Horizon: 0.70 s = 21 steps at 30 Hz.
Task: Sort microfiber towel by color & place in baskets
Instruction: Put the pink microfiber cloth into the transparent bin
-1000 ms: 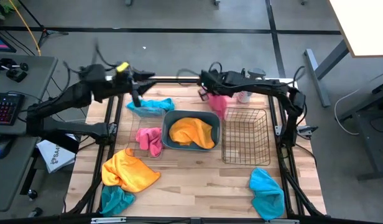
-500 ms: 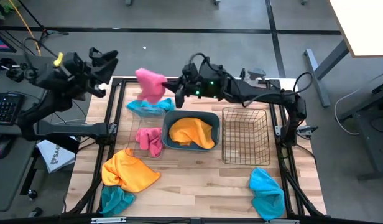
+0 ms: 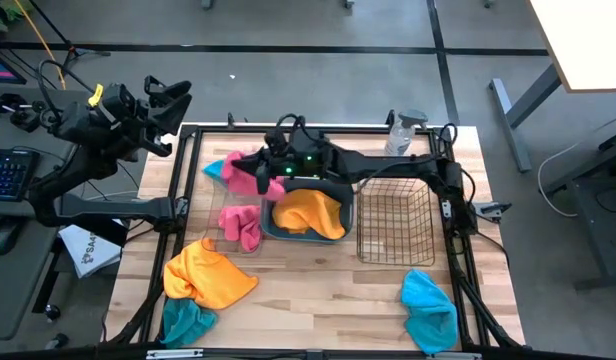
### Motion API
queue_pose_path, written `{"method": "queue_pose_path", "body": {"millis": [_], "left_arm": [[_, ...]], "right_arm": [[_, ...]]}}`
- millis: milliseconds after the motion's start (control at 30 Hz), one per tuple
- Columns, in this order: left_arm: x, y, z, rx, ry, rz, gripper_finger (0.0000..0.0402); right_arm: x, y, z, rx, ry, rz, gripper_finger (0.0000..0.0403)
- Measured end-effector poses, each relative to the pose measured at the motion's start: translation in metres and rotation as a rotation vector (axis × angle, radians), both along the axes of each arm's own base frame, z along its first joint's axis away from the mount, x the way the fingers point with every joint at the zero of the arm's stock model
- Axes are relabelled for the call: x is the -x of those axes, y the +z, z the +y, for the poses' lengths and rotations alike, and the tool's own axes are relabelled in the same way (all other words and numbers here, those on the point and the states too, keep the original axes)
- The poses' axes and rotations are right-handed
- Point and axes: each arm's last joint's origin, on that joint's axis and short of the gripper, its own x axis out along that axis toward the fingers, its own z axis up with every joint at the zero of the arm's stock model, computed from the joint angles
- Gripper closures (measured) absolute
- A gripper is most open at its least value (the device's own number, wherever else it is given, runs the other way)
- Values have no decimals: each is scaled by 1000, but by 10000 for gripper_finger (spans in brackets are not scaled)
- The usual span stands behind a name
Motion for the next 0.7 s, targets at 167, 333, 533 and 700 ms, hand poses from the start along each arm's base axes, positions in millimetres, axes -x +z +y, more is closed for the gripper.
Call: {"method": "queue_pose_path", "body": {"millis": [167, 333, 533, 700], "left_arm": [[0, 0, 0, 1, 1, 0, 243], [0, 0, 0, 1, 1, 0, 243], [0, -1, 0, -3, 6, 11, 243], [0, -1, 0, -4, 6, 12, 243]], "right_arm": [[-12, -2, 3, -2, 62, -17, 403], [-19, -17, 5, 24, 81, 62, 403], [-23, -40, 6, 34, 80, 200, 403], [-25, -59, 7, 21, 88, 314, 403]]}}
